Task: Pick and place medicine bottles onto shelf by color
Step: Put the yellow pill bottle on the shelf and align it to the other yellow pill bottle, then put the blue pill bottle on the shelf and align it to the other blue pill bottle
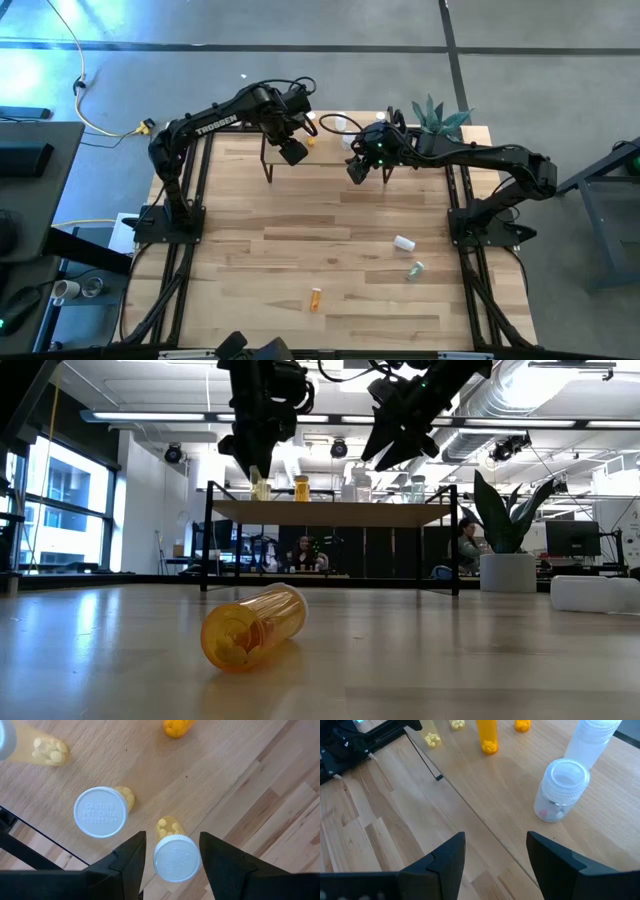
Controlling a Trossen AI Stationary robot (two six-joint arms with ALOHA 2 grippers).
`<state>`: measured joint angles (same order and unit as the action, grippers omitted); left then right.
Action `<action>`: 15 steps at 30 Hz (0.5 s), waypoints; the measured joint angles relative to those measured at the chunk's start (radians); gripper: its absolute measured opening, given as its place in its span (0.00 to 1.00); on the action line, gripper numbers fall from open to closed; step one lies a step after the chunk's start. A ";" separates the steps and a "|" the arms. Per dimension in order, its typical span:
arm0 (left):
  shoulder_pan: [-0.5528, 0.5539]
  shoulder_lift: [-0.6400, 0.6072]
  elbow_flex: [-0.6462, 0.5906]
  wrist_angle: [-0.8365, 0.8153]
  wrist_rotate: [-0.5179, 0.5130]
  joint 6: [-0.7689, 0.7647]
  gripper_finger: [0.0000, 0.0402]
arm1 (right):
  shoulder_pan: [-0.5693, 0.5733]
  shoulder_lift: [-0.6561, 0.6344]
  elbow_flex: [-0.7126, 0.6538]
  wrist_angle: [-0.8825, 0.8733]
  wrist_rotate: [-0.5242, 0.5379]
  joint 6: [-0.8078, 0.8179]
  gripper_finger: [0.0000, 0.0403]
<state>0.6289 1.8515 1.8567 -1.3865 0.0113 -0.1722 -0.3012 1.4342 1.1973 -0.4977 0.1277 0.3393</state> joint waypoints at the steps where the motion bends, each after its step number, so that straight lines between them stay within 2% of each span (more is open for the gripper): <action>1: 0.000 0.000 0.003 -0.001 0.000 0.000 0.43 | 0.000 0.000 0.000 0.000 0.000 0.000 0.50; 15: 0.000 -0.003 0.232 -0.059 -0.028 0.026 0.43 | 0.001 0.000 0.000 -0.002 -0.001 0.003 0.50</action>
<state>0.6289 1.8488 2.0889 -1.4456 -0.0164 -0.1463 -0.3004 1.4342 1.1973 -0.4995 0.1270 0.3424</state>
